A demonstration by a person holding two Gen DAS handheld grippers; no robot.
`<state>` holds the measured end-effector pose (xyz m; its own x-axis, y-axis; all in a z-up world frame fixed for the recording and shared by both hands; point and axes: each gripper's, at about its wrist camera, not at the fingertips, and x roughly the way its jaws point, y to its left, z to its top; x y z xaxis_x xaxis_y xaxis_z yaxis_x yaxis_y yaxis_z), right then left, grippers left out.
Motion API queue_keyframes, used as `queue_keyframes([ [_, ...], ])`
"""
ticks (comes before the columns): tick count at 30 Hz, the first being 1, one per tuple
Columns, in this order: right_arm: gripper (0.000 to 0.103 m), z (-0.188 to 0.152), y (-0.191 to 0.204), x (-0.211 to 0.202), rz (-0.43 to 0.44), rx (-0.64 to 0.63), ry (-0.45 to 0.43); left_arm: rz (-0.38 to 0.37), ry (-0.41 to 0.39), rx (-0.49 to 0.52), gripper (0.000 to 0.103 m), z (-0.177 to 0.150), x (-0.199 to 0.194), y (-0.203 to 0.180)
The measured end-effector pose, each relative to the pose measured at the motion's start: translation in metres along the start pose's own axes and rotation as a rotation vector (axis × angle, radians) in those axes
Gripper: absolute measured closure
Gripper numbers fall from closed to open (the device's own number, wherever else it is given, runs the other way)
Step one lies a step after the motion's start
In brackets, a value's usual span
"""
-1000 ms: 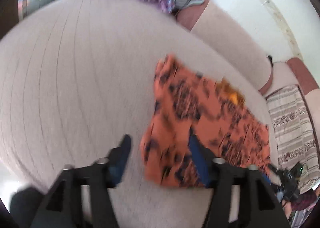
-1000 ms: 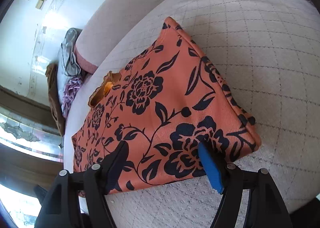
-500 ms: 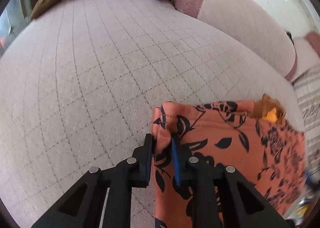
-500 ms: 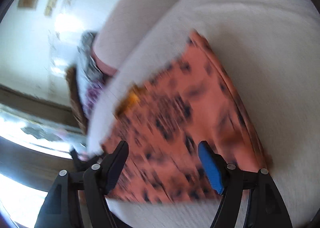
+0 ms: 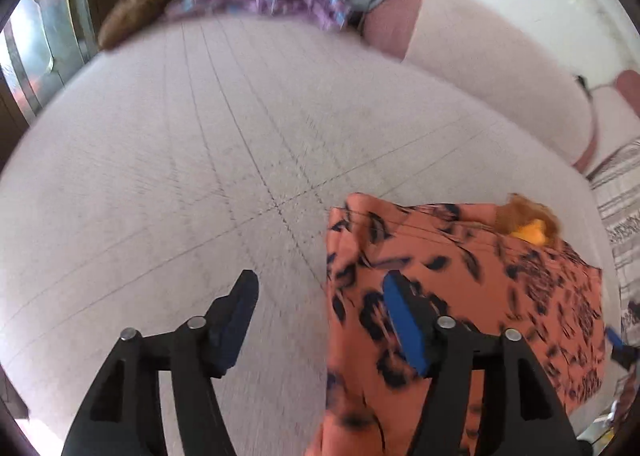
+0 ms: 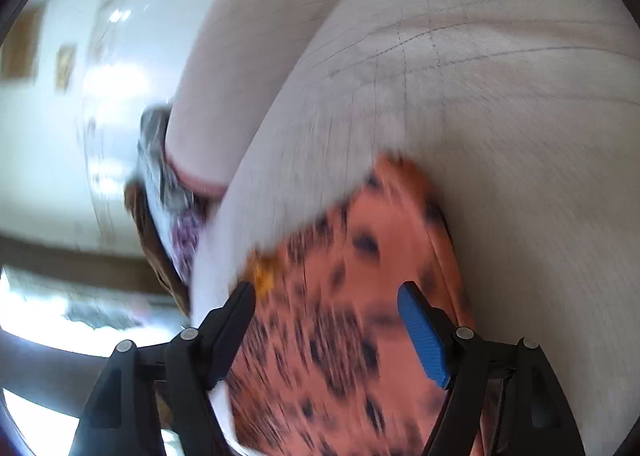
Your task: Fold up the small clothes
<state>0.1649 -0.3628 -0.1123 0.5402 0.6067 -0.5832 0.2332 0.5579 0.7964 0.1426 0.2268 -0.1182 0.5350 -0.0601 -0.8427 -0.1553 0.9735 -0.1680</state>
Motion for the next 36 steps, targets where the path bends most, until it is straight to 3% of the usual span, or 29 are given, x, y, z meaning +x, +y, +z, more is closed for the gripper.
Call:
queue_keyframes([
  [4,0.016,-0.08,-0.01,-0.054,-0.025,0.001,-0.061,-0.027,-0.092,0.077,0.024,-0.041,-0.046,-0.026],
  [5,0.015,-0.105,-0.019,-0.064,-0.011,0.044,-0.08,-0.045,-0.095,0.102,0.024,-0.052,-0.051,-0.037],
  [9,0.015,-0.145,-0.052,-0.066,0.001,0.17,-0.081,-0.069,-0.078,0.199,0.024,-0.079,-0.052,-0.087],
  [11,0.015,-0.147,-0.061,-0.059,0.022,0.231,-0.095,-0.076,-0.073,0.231,0.024,-0.087,-0.054,-0.102],
  [18,0.015,-0.12,-0.057,-0.046,0.02,0.235,-0.146,-0.086,-0.084,0.259,0.024,-0.099,-0.072,-0.137],
  [28,0.015,-0.109,-0.054,-0.039,0.013,0.217,-0.171,-0.063,-0.073,0.258,0.024,-0.098,-0.061,-0.146],
  [36,0.016,-0.106,-0.047,-0.035,-0.047,0.162,-0.169,-0.064,-0.052,0.26,0.024,-0.09,-0.042,-0.159],
])
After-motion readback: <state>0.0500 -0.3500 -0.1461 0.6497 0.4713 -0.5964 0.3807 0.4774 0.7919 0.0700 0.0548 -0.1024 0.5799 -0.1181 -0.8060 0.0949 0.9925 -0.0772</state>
